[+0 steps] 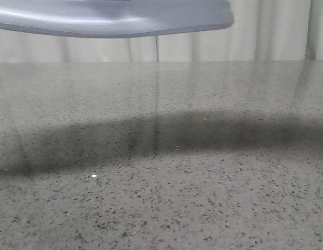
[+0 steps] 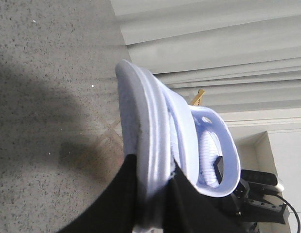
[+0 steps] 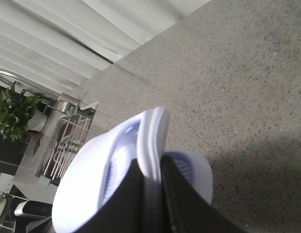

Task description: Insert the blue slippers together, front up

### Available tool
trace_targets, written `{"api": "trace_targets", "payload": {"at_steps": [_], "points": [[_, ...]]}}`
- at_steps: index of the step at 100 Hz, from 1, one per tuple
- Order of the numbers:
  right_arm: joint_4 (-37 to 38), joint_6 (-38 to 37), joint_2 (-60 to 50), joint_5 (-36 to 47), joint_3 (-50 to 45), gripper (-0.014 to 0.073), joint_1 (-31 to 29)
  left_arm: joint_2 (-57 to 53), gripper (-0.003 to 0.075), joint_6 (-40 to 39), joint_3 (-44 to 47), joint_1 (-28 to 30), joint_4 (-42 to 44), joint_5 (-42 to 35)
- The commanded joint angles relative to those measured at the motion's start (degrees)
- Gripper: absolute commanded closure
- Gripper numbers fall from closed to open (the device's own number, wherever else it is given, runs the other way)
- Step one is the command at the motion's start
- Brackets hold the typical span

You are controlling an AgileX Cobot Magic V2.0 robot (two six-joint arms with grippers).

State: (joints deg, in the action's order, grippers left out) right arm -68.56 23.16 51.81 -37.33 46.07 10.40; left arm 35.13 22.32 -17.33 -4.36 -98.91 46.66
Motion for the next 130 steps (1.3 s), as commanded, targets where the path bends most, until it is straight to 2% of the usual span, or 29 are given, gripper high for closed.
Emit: {"api": "trace_targets", "payload": {"at_steps": [1,25,57,76,88,102,119,130], "points": [[-6.5,4.1,1.6,-6.8,1.4,0.0701,0.9,0.3,0.0704,0.2,-2.1,-1.0,-7.7,9.5],[-9.5,9.1,6.3,-6.5,1.4,0.0701,7.1,0.3,0.0704,0.3,-2.1,-1.0,-7.7,9.7],[-15.9,18.9,12.4,-5.6,1.4,0.0701,12.1,0.3,0.0704,0.6,-2.1,-1.4,-7.7,10.1],[-15.5,25.0,12.9,-2.9,1.4,0.07,12.7,0.3,0.0704,1.9,-2.1,-1.4,-7.7,9.3],[-8.8,26.3,11.5,3.9,1.4,0.0696,12.7,0.3,0.0704,2.0,-2.1,-1.4,-7.7,6.8],[0.0,26.3,9.2,7.8,1.4,0.0595,12.7,0.3,0.0704,2.0,-2.1,-1.4,-7.7,2.7],[4.4,26.3,5.9,11.7,1.4,0.04,12.7,0.3,0.0704,2.0,-2.1,-1.4,-7.2,-1.8],[8.1,26.3,3.8,14.8,1.4,0.0331,12.7,0.3,0.0704,2.0,-2.1,-1.4,-5.7,-3.5]]}}
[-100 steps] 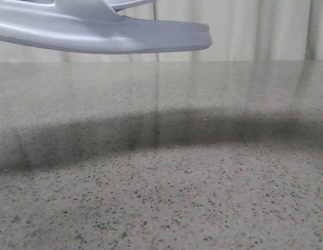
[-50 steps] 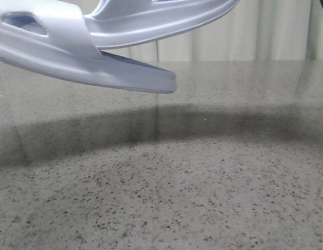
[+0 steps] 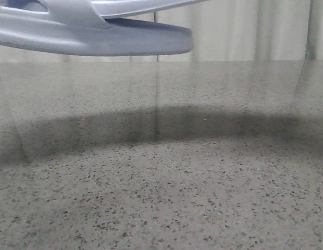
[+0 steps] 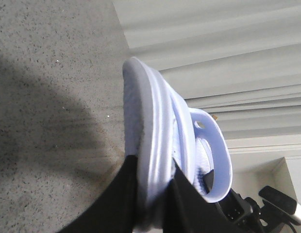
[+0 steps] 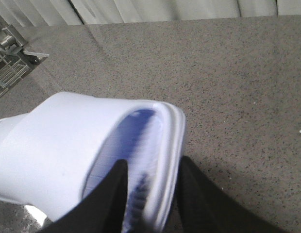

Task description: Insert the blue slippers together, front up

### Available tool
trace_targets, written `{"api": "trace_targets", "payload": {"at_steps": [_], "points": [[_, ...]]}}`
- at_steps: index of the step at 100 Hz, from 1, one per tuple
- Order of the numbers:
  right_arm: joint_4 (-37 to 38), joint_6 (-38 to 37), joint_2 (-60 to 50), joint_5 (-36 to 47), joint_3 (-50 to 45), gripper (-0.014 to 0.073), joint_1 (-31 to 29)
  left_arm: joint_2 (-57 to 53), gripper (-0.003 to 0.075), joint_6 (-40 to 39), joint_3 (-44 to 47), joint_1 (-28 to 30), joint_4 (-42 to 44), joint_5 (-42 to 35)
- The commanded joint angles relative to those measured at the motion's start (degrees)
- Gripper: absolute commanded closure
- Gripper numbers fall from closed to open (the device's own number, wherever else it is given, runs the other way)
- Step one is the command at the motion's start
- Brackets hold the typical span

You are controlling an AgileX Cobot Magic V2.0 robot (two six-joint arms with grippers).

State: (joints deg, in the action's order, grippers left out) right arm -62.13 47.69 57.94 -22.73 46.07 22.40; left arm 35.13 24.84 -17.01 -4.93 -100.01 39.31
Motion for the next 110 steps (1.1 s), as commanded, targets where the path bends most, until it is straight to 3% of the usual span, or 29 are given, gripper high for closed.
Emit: {"api": "trace_targets", "payload": {"at_steps": [1,51,79,110], "points": [[1.8,1.7,-2.6,0.4,1.4,0.0326,0.7,0.3,0.0704,-0.5,-2.4,-0.8,-4.5,3.8],[7.2,1.7,-14.4,14.8,1.4,0.0272,0.7,0.3,0.0704,-0.5,-2.3,-0.8,-2.0,0.0],[7.6,1.7,-17.3,15.3,1.4,0.0258,0.7,4.1,0.0704,-0.5,-2.3,-0.8,0.4,-0.1],[7.6,1.7,-17.3,13.2,1.4,0.0258,0.7,15.2,0.0704,10.6,-2.3,-0.8,-5.1,4.7]]}}
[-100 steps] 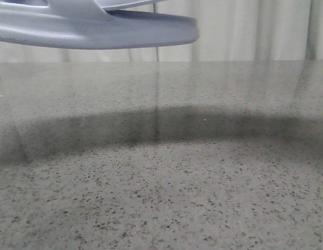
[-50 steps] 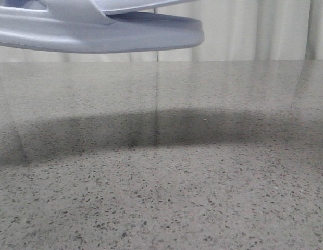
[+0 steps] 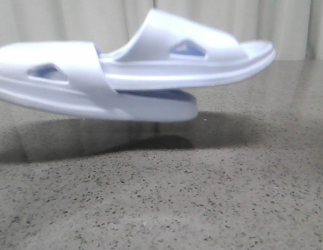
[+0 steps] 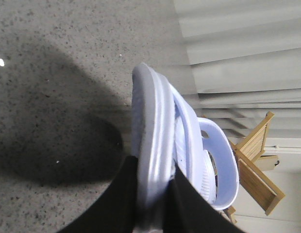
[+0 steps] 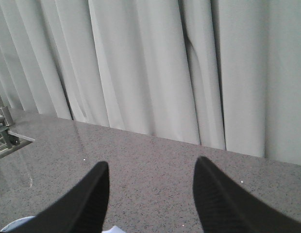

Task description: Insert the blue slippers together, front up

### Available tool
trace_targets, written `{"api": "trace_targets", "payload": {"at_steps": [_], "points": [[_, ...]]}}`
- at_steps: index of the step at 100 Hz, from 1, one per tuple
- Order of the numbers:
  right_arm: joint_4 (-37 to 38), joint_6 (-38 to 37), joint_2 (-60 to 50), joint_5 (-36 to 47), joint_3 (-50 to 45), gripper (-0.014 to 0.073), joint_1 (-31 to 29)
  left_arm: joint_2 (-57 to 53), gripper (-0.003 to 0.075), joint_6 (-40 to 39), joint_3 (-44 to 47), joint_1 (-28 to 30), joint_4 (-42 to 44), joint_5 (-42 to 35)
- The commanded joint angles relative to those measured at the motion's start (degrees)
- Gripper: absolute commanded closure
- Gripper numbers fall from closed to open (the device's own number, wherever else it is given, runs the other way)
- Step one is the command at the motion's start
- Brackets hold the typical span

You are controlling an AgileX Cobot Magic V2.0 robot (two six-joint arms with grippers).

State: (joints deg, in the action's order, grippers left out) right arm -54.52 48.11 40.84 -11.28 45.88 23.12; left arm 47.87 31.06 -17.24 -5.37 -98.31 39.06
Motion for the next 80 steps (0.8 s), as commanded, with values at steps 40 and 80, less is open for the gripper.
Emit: {"api": "trace_targets", "payload": {"at_steps": [40,80], "points": [[0.0,1.3,-0.1,0.3,1.6,0.0258,-0.1,16.4,0.0704,12.7,-6.9,-0.4,-8.3,11.0],[0.0,1.3,-0.1,0.0,1.6,0.0258,-0.1,21.0,0.0703,17.2,-7.9,-0.4,-8.2,10.3]]}}
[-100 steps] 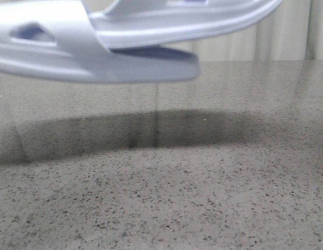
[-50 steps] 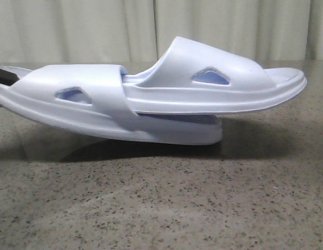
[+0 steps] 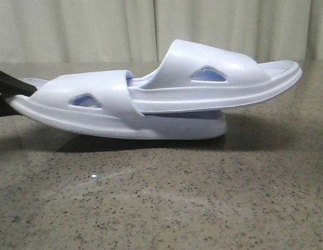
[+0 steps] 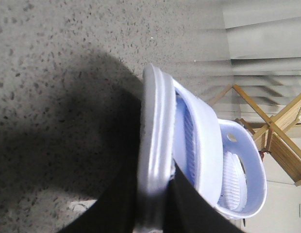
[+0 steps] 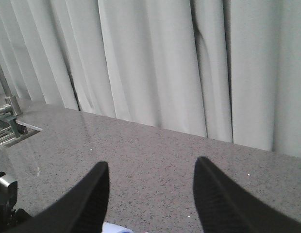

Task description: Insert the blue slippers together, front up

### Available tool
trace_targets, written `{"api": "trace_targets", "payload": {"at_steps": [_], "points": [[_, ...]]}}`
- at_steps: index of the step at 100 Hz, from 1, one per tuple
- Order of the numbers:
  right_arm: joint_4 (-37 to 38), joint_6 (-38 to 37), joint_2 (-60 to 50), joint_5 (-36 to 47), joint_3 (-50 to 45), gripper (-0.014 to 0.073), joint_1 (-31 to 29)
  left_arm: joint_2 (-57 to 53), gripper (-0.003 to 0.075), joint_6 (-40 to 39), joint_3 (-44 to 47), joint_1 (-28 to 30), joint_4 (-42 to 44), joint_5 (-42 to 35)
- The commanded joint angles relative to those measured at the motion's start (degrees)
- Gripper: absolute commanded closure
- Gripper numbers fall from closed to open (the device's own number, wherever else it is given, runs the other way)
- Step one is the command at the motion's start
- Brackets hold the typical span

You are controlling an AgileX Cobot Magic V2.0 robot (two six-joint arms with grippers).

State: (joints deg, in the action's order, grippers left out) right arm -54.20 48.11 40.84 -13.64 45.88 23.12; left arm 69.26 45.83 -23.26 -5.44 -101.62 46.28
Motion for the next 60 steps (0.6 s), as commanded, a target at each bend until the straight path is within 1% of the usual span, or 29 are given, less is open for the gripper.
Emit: {"api": "trace_targets", "payload": {"at_steps": [1,8,17,22,34,41,48,60], "points": [[-0.3,1.3,-0.1,2.4,1.6,0.0258,-0.1,-0.4,0.0703,2.5,-1.9,-0.3,-4.9,3.1],[-0.3,1.3,-0.1,2.4,1.6,0.0258,-0.1,-0.4,0.0693,2.7,-1.9,-0.3,-5.0,3.1],[-0.3,1.3,0.0,2.4,1.6,0.0258,-0.1,-0.4,0.0628,3.1,-1.9,-0.3,-5.0,2.8],[-0.3,1.3,0.0,2.4,1.6,0.0258,-0.1,-0.4,0.0573,4.1,-1.9,-0.3,-5.0,2.8],[-0.3,1.3,0.0,2.4,1.6,0.0258,-0.1,-0.4,0.041,4.8,-1.9,-0.3,-5.0,2.7],[-0.3,1.3,0.0,2.4,1.6,0.0258,-0.1,-0.4,0.0345,6.0,-1.9,-0.3,-5.0,1.7],[-0.3,1.3,0.0,2.4,1.6,0.0258,-0.1,-0.4,0.0313,8.4,-1.9,-0.3,-5.0,0.1],[-0.3,1.3,0.0,2.2,1.6,0.0258,-0.1,-0.4,0.0307,12.4,-1.9,-0.3,-5.0,-3.2]]}}
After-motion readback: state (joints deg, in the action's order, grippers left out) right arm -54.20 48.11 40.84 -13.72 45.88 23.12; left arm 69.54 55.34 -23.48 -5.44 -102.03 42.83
